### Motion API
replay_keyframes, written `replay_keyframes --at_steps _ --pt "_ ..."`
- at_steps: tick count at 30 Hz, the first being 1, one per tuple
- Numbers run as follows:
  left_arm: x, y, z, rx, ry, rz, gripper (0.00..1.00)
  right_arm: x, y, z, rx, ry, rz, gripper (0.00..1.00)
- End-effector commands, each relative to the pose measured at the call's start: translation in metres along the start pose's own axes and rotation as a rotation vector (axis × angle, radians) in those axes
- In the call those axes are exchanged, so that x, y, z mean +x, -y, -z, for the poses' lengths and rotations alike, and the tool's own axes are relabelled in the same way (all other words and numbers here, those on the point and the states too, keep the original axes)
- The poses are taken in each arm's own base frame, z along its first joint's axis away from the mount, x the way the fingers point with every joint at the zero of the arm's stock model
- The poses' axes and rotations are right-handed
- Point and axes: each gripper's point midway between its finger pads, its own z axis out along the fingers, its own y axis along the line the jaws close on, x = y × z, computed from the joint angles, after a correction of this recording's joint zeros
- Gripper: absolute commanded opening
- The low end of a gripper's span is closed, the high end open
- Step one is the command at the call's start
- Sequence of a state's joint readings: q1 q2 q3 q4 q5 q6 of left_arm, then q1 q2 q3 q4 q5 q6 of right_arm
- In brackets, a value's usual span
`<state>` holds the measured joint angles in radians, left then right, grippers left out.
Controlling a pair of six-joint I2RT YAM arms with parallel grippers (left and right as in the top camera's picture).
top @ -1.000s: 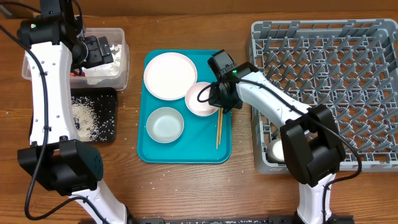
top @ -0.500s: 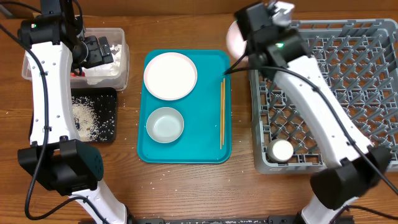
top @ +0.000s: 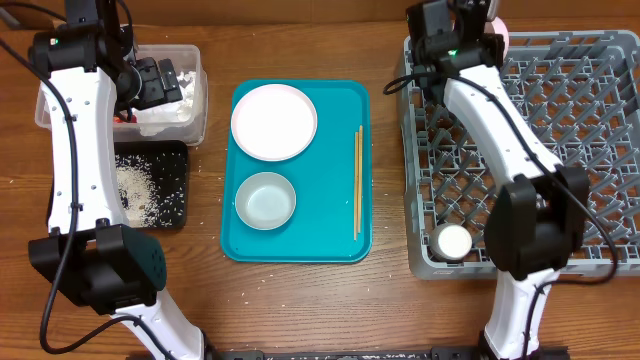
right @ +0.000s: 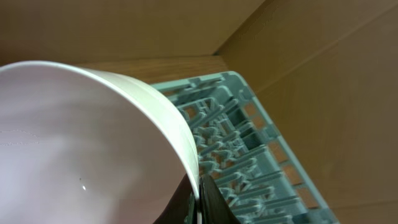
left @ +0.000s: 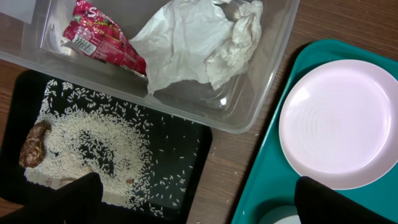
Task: Sort waste into correct bins and load items into the dishwasher
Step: 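Carry the pink bowl into the dish rack's back corner, release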
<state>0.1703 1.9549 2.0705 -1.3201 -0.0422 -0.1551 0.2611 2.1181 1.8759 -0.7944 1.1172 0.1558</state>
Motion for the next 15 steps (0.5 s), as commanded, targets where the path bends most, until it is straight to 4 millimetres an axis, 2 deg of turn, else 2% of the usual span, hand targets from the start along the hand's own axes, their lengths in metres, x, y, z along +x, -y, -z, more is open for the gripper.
replay_keyframes --at_steps 1,6,10,15 --pt "-0.006 -0.001 0.013 -0.004 0.04 0.0 1.0 0.0 0.006 -0.002 0.116 0.024 0.096 0.04" --pt "-0.006 -0.001 0.013 -0.004 0.04 0.0 1.0 0.014 -0.016 -0.006 0.049 -0.006 0.145 0.04" --pt "-0.006 -0.001 0.013 -0.004 0.04 0.0 1.0 0.018 -0.026 0.007 0.027 0.0 0.185 0.04" --pt "-0.006 -0.001 0.013 -0.004 0.04 0.0 1.0 0.029 -0.047 0.019 -0.075 -0.024 0.224 0.04"
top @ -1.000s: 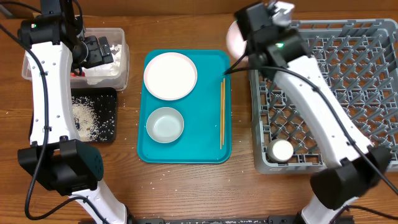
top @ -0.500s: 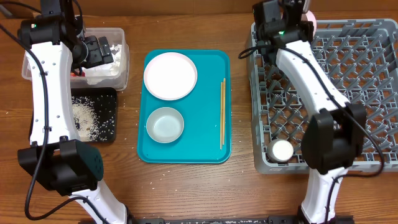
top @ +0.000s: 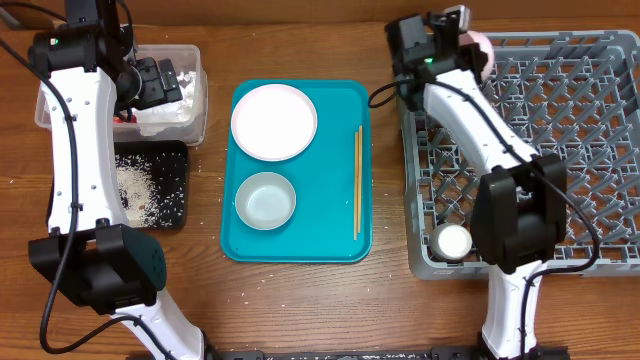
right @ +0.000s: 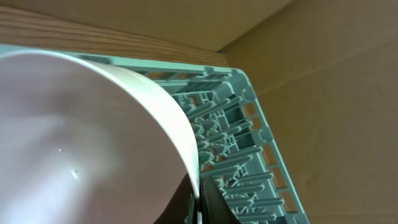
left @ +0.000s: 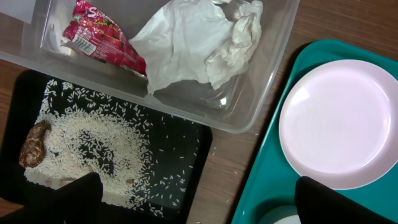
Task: Sort waste into correct bins and load items into the dishwasher
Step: 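Carry the pink bowl into the dish rack's back corner, release, then grasp the white bowl on the teal tray with right gripper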
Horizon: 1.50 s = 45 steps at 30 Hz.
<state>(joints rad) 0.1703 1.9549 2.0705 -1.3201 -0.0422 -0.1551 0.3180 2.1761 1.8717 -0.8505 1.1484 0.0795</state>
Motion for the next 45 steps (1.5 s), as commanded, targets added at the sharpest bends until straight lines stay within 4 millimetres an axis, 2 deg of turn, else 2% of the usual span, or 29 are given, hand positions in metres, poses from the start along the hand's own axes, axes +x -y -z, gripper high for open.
replay_keyframes --at_steps 1,10,13,14,19,23,26,28,31,34,36,37,40,41,45 --pt "-0.006 -0.001 0.013 -0.004 0.04 0.0 1.0 0.006 -0.02 0.008 -0.087 -0.014 0.017 0.04" --pt "-0.006 -0.001 0.013 -0.004 0.04 0.0 1.0 0.017 -0.016 -0.004 -0.002 -0.038 0.011 0.04" --pt "-0.006 -0.001 0.013 -0.004 0.04 0.0 1.0 0.021 -0.022 0.007 -0.012 -0.037 0.067 0.05" --pt "-0.006 -0.001 0.013 -0.004 0.04 0.0 1.0 0.022 -0.024 0.013 -0.017 -0.033 0.085 0.08" --pt "-0.006 -0.001 0.013 -0.004 0.04 0.0 1.0 0.025 -0.041 0.043 -0.049 0.0 0.16 0.38" --pt "-0.006 -0.001 0.013 -0.004 0.04 0.0 1.0 0.027 -0.048 0.061 -0.067 0.021 0.203 0.78" --pt "-0.006 -0.001 0.013 -0.004 0.04 0.0 1.0 0.024 -0.05 0.076 -0.129 0.022 0.188 0.93" --pt "-0.006 -0.001 0.013 -0.004 0.04 0.0 1.0 0.024 -0.053 0.087 -0.235 -0.005 0.175 1.0" --pt "-0.006 -0.001 0.013 -0.004 0.04 0.0 1.0 0.023 -0.057 0.114 -0.462 -0.061 0.137 1.0" --pt "-0.006 -0.001 0.013 -0.004 0.04 0.0 1.0 0.026 -0.066 0.158 -0.767 -0.131 0.111 1.0" --pt "-0.006 -0.001 0.013 -0.004 0.04 0.0 1.0 0.034 -0.079 0.197 -1.014 -0.193 0.108 1.0" --pt "-0.006 -0.001 0.013 -0.004 0.04 0.0 1.0 0.04 -0.087 0.224 -1.177 -0.241 0.113 1.0" --pt "-0.006 -0.001 0.013 -0.004 0.04 0.0 1.0 0.058 -0.105 0.283 -1.514 -0.371 0.146 0.88" --pt "-0.006 -0.001 0.013 -0.004 0.04 0.0 1.0 0.065 -0.113 0.29 -1.542 -0.397 0.15 0.81" --pt "-0.006 -0.001 0.013 -0.004 0.04 0.0 1.0 0.101 -0.156 0.3 -1.51 -0.479 0.15 0.75"
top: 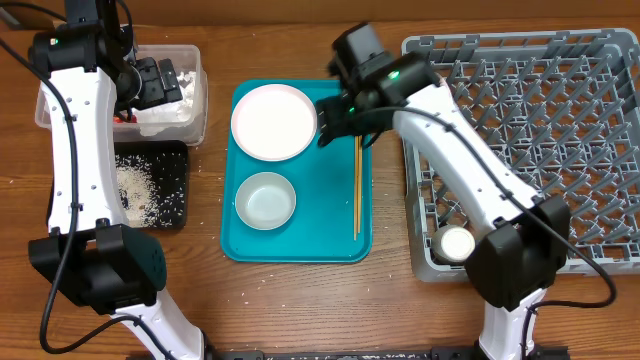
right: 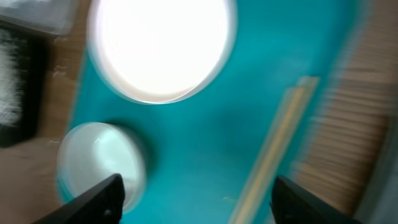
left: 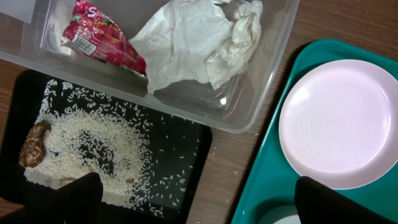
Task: Sort waste into correct bins and load items into the dishwasher
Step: 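Grasp the white bowl on the teal tray with right gripper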
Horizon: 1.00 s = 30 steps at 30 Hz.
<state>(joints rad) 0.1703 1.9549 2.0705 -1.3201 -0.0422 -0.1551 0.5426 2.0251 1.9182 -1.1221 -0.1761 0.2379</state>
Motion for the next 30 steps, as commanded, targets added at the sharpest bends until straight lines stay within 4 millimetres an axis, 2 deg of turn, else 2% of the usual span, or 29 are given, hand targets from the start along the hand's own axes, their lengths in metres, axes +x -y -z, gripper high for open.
replay_keyframes --at_steps 1,5,8,9,11,20,22,24,26,28,30 --pt "-0.006 -0.001 0.013 -0.004 0.04 0.0 1.0 0.05 -0.042 -0.047 -0.148 -0.173 -0.054 0.71" --pt "-0.006 -0.001 0.013 -0.004 0.04 0.0 1.0 0.078 -0.052 -0.087 -0.092 -0.192 -0.091 0.65" --pt "-0.006 -0.001 0.013 -0.004 0.04 0.0 1.0 0.09 -0.051 -0.103 -0.048 -0.183 -0.122 0.64" --pt "-0.006 -0.001 0.013 -0.004 0.04 0.0 1.0 0.092 -0.053 -0.106 -0.051 -0.181 -0.115 0.61" --pt "-0.006 -0.001 0.013 -0.004 0.04 0.0 1.0 0.097 -0.054 -0.112 -0.047 -0.179 -0.115 0.55" --pt "-0.006 -0.001 0.013 -0.004 0.04 0.0 1.0 0.108 -0.04 -0.121 0.018 -0.178 -0.143 0.05" --pt "-0.006 -0.001 0.013 -0.004 0.04 0.0 1.0 0.107 -0.038 -0.121 0.026 -0.17 -0.142 0.04" --pt "-0.006 -0.001 0.013 -0.004 0.04 0.0 1.0 0.101 -0.035 -0.117 0.036 -0.157 -0.148 0.04" --pt "-0.006 -0.001 0.013 -0.004 0.04 0.0 1.0 0.089 -0.027 -0.102 0.065 -0.126 -0.162 0.04" --pt "-0.006 -0.001 0.013 -0.004 0.04 0.0 1.0 0.07 -0.011 -0.073 0.131 -0.06 -0.181 0.04" --pt "-0.006 -0.001 0.013 -0.004 0.04 0.0 1.0 0.05 0.008 -0.033 0.218 0.026 -0.198 0.04"
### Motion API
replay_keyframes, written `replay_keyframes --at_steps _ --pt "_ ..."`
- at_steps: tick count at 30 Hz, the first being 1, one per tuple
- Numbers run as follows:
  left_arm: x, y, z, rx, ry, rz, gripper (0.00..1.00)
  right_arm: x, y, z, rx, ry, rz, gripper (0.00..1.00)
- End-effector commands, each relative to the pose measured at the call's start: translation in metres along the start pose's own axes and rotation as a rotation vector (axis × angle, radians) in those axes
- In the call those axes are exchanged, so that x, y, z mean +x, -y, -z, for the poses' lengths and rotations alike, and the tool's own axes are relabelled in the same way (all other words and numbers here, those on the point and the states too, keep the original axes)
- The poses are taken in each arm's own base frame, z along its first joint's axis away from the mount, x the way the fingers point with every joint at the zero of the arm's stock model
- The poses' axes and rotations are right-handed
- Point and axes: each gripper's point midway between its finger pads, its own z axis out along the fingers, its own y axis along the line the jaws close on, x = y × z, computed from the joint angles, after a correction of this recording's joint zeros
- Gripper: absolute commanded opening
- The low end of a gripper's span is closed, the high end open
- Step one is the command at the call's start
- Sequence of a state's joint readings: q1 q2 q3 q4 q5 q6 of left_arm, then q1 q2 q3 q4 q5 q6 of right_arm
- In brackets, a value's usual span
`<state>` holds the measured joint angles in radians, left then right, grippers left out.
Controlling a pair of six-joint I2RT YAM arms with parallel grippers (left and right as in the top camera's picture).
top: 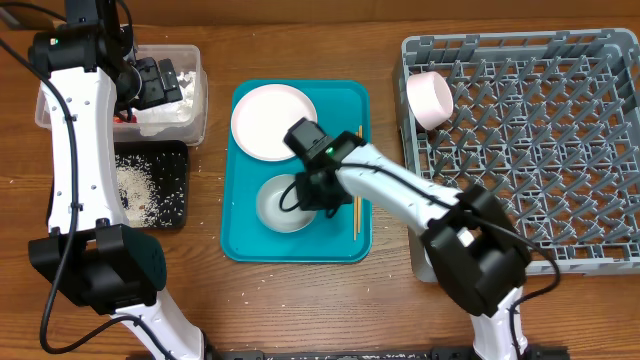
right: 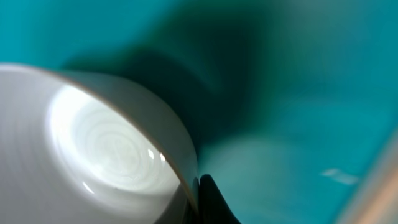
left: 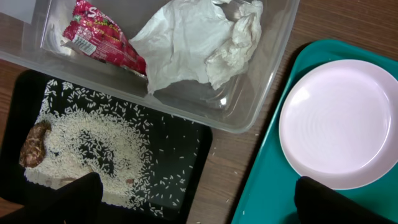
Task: Sort waste into correct bins and load items into the dishwasher
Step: 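Grasp the white bowl on the teal tray with right gripper, then place the white bowl on its side in the dish rack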
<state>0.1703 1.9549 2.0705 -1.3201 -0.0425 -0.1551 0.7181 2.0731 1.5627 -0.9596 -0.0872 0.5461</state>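
Note:
A pale grey-green bowl (top: 278, 207) sits on the teal tray (top: 340, 240). My right gripper (top: 312, 190) is shut on its right rim; in the right wrist view the rim of the bowl (right: 93, 143) is pinched between the fingers (right: 208, 199). A pink plate (top: 272, 122) lies at the tray's far end, and a pair of chopsticks (top: 357, 185) lies along its right side. A pink cup (top: 430, 98) rests on its side in the grey dish rack (top: 560, 150). My left gripper (left: 199, 208) hangs open and empty above the bins.
A clear bin (left: 261, 68) holds crumpled tissue (left: 199, 43) and a red wrapper (left: 99, 40). In front of it, a black tray (left: 180, 162) carries spilled rice and a brown scrap (left: 34, 146). The rack fills the table's right side.
My right gripper was open above the tray, between plate and chopsticks. Now it is down at the bowl and shut on its rim. The bowl sits slightly further right. The left arm is unchanged.
My right gripper held the pink cup over the rack's far left corner at the first two moments. Then it was open and empty over the tray. Now the cup lies in that corner of the rack and the gripper grips the bowl. The left arm stayed put.

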Motion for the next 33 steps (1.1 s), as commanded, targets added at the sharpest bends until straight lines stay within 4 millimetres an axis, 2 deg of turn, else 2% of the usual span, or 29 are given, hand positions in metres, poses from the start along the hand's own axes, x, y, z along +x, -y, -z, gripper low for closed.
replay_keyframes --at_steps 1,4,6,9,11,12,15,17,20,23,26,33 --pt "-0.006 -0.001 0.013 -0.003 0.04 0.0 1.0 -0.055 0.033 0.105 0.103 0.309 -0.07 0.04" --pt "-0.006 -0.001 0.013 -0.003 0.04 0.0 1.0 -0.061 0.088 0.181 0.341 0.505 -0.196 0.04" --pt "-0.006 -0.001 0.013 -0.003 0.04 0.0 1.0 -0.051 0.124 0.229 0.514 0.63 -0.286 0.04" --pt "-0.006 -0.001 0.013 -0.003 0.04 0.0 1.0 -0.029 0.165 0.273 0.722 0.75 -0.404 0.04" --pt "-0.006 -0.001 0.013 -0.003 0.04 0.0 1.0 -0.017 0.188 0.288 0.859 0.787 -0.449 0.04" --pt "-0.006 -0.001 0.013 -0.003 0.04 0.0 1.0 -0.014 0.195 0.287 0.891 0.78 -0.452 0.04" --pt "-0.006 -0.001 0.013 -0.003 0.04 0.0 1.0 -0.006 0.215 0.26 0.952 0.668 -0.46 0.04" --pt "-0.006 -0.001 0.013 -0.003 0.039 0.0 1.0 -0.002 0.237 0.243 1.041 0.613 -0.45 0.04" --pt "-0.006 -0.001 0.013 -0.003 0.04 0.0 1.0 0.0 0.261 0.238 1.192 0.607 -0.404 0.04" --pt "-0.006 -0.001 0.013 -0.003 0.04 0.0 1.0 0.001 0.275 0.242 1.296 0.686 -0.399 0.04" --pt "-0.006 -0.001 0.013 -0.003 0.04 0.0 1.0 0.0 0.279 0.242 1.321 0.744 -0.413 0.04" --pt "-0.006 -0.001 0.013 -0.003 0.04 0.0 1.0 -0.014 0.276 0.214 1.253 0.749 -0.412 0.04"
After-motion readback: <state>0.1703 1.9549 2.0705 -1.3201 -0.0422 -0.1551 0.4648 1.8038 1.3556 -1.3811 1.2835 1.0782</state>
